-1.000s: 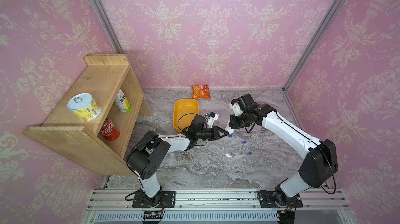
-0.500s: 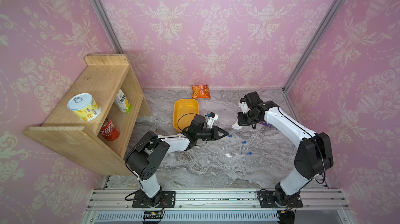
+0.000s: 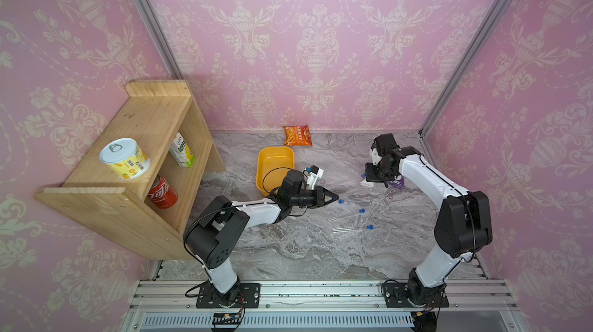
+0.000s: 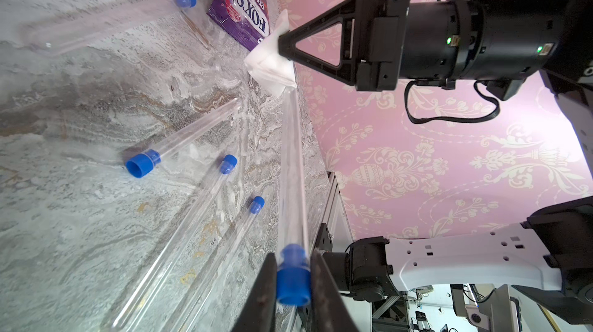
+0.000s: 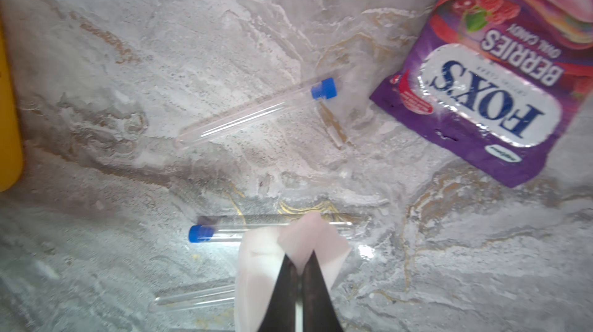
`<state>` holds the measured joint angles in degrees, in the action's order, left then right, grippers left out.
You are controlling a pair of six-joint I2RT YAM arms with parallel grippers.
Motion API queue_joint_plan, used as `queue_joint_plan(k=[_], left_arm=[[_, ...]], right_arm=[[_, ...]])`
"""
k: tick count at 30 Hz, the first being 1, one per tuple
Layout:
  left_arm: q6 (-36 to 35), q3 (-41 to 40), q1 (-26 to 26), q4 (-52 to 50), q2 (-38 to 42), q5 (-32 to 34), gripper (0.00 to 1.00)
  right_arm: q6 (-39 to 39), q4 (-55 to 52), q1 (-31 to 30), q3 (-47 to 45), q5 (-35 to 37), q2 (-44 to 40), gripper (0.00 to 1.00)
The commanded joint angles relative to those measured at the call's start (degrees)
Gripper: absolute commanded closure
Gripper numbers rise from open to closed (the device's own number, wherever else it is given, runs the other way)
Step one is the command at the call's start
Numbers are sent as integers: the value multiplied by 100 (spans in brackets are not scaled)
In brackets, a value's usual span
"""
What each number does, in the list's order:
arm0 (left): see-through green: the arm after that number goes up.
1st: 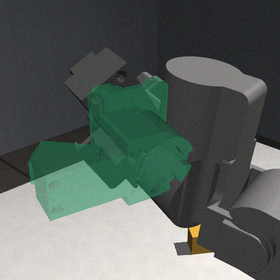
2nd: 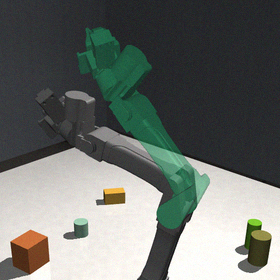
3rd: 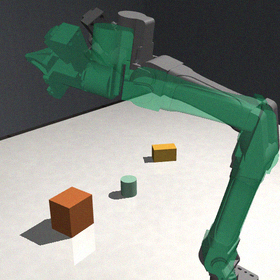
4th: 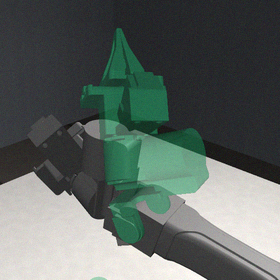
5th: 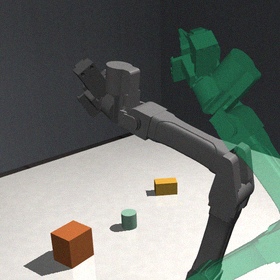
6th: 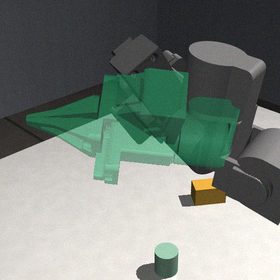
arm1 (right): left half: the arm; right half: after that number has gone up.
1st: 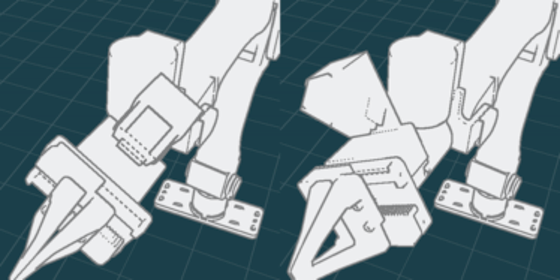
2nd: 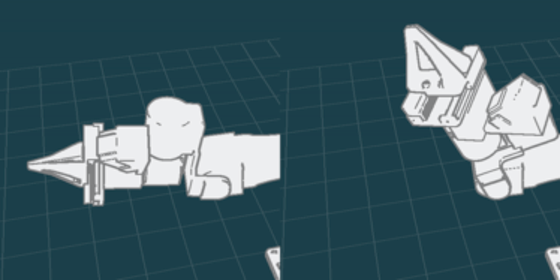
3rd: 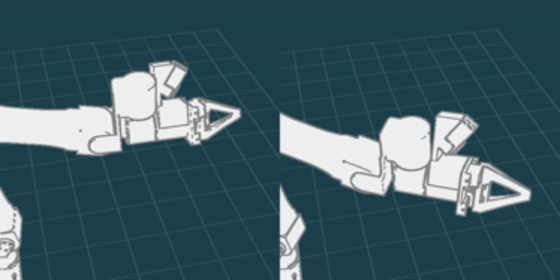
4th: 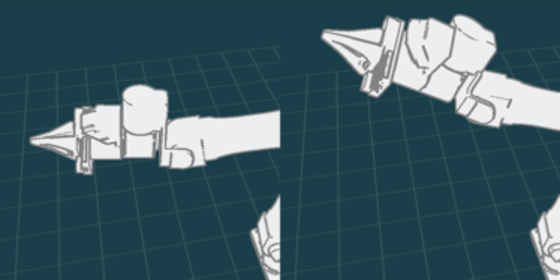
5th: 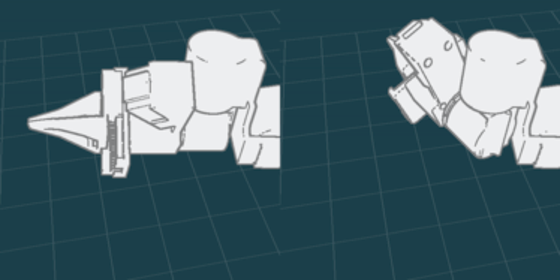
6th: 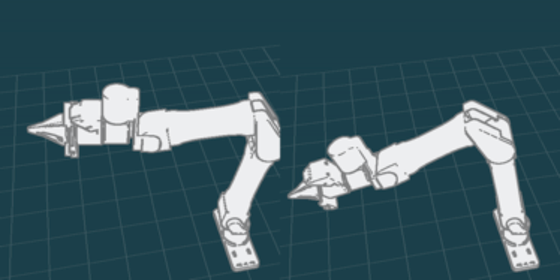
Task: Wipe the exteriors of test tubes
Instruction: Wipe the dirt from the test tube.
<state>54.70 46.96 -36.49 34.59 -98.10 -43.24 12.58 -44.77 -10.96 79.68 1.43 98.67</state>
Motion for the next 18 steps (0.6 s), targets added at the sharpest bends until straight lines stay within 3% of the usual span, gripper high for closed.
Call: queue_joint_plan(k=[1,4,13,18], left_arm=[[-176,-64,62,-2,264,-167,80],[-204,-65,101,-76,302,-174,80],[-737,56,511,-994,753,-103,80],[-1399,266,921,-2040,1162,76,80]], right_arm=[[-203,-307,6,149,1094,-16,100],[-154,-350,46,123,1330,-195,100],[351,37,132,-378,-902,-827,100],[430,131,108,-815,-1412,-1209,100]])
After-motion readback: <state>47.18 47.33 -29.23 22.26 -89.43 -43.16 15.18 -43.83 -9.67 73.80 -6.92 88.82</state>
